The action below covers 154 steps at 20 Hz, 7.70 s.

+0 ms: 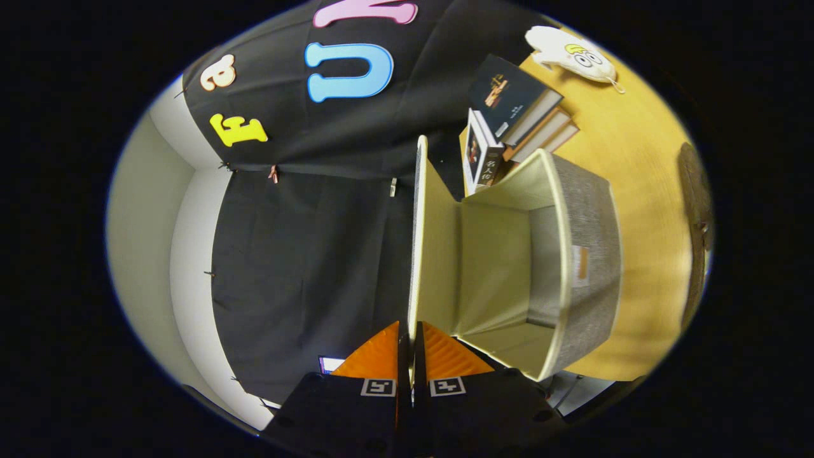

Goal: Open the storage box then place both shoes into the box .Put the left shoe in first, then the right shoe, with the right side of both shoes facing outward in a uniform manner.

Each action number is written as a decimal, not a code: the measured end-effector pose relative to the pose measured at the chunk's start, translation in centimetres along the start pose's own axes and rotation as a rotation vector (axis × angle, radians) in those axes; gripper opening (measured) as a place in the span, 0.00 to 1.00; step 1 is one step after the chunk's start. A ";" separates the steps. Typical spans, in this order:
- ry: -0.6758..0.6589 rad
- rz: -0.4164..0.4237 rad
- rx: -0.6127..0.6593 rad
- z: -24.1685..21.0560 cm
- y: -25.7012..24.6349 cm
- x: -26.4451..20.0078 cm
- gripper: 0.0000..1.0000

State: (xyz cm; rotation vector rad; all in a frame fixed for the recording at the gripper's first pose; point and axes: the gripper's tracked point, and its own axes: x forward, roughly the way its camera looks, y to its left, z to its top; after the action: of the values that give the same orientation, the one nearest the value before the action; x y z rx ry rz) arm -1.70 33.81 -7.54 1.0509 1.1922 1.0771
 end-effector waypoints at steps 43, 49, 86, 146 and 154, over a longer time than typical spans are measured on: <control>-0.226 -0.296 -0.665 -3.4 2.5 4.0 0.97; -0.346 -0.508 -0.763 0.7 -3.1 -6.2 0.98; -0.149 -1.035 -0.470 8.6 -33.4 -20.1 0.36; -0.230 -0.664 -0.085 2.0 -10.0 9.3 0.98; -0.296 -0.719 -0.454 3.8 -6.0 -2.9 0.98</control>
State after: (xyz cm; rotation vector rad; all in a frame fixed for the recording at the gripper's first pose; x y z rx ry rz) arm 2.36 29.76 -12.68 0.3518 0.9085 0.5521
